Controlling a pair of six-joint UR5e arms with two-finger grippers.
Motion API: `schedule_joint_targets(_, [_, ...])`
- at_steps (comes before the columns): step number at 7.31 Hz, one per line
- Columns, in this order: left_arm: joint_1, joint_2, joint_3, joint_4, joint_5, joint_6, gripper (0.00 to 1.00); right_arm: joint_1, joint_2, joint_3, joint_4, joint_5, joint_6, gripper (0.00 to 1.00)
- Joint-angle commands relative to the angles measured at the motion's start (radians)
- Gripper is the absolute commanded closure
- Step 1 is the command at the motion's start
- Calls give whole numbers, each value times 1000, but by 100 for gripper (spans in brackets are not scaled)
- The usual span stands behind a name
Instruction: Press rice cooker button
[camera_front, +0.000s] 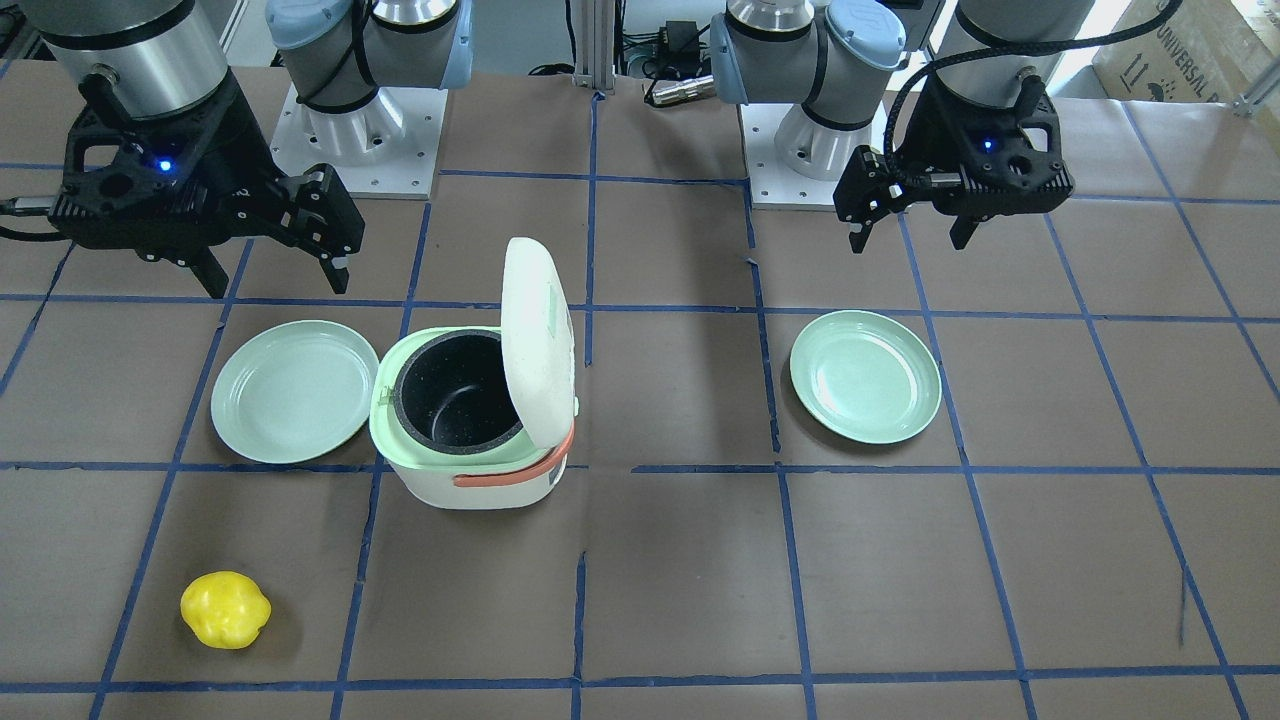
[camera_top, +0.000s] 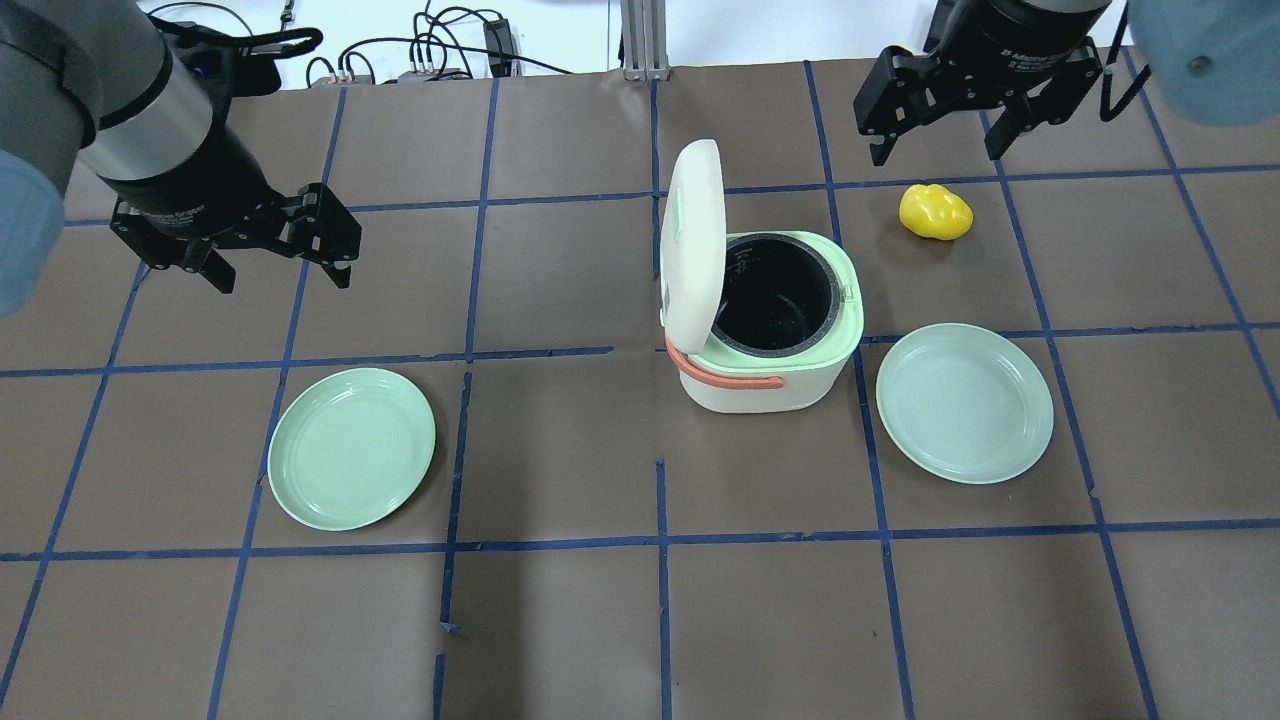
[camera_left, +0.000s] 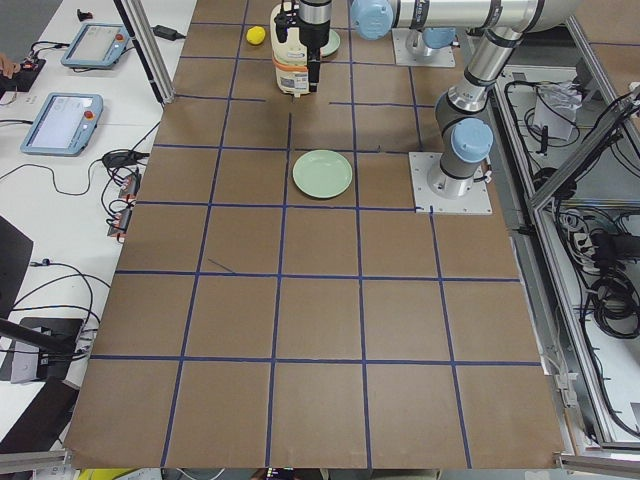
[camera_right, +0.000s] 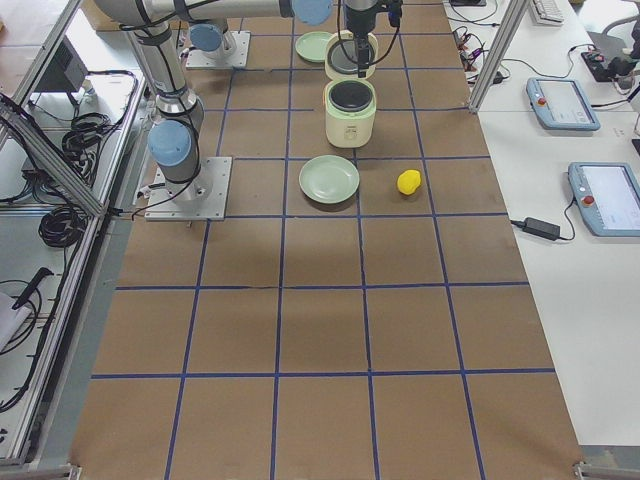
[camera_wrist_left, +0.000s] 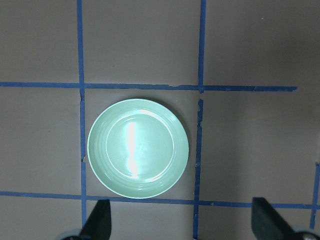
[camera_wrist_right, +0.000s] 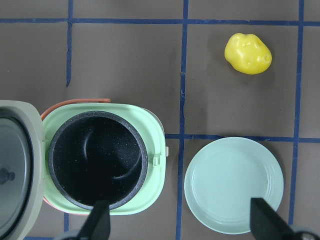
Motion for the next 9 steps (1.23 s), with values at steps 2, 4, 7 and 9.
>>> schedule_joint_targets(2, [0, 0, 0, 1, 0, 0, 0, -4, -24, 98, -12, 0, -8, 0])
schedule_joint_targets(4, [0, 0, 0, 1, 0, 0, 0, -7, -38, 104, -21, -3, -7, 0])
schedule_joint_targets(7, [0, 0, 0, 1, 0, 0, 0, -7, -35, 94, -21, -3, -8, 0])
schedule_joint_targets(9, [0, 0, 0, 1, 0, 0, 0, -9, -35, 92, -21, -3, -8, 0])
